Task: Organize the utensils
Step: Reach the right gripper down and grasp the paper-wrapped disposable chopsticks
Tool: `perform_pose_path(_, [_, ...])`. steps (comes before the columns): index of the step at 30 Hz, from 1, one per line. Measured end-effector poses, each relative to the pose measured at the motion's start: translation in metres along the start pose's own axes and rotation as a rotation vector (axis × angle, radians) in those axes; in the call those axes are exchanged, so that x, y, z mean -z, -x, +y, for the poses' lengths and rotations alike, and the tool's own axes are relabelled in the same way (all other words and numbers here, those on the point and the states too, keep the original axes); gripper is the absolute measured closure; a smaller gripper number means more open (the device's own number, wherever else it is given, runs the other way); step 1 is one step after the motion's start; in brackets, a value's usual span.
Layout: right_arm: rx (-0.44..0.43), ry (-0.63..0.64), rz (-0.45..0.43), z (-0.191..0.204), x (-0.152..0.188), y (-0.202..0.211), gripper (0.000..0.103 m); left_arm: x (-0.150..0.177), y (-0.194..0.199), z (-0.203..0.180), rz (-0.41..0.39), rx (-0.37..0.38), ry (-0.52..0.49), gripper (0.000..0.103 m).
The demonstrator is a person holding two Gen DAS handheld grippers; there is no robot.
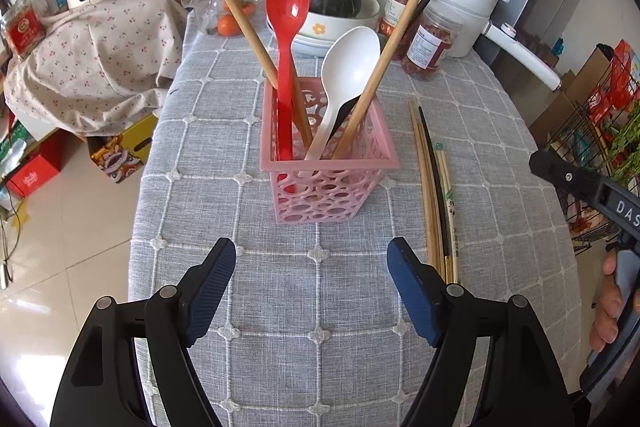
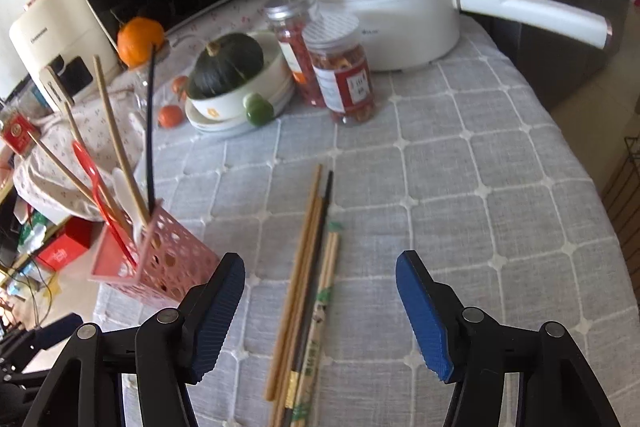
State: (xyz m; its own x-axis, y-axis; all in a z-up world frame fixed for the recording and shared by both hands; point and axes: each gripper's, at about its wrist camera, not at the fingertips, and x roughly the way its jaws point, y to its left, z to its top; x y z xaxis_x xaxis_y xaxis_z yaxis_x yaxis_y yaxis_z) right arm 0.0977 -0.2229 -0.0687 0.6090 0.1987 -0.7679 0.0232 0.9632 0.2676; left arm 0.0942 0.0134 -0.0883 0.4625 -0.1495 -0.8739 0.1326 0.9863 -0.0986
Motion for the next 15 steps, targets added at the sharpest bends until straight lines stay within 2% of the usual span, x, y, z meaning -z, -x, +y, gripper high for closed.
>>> perform_pose_path(8, [0.046, 0.021, 0.199, -0.002, 0.01, -0.061, 0.035, 0.001, -0.013, -0.009, 0.046, 0.004, -0.034, 0.023])
perform_pose_path(15, [0.077, 0.021, 0.259, -0.002, 0.006, -0.098, 0.036, 0.001, -0.022, -0.011, 0.075, 0.01, -0.047, 0.023])
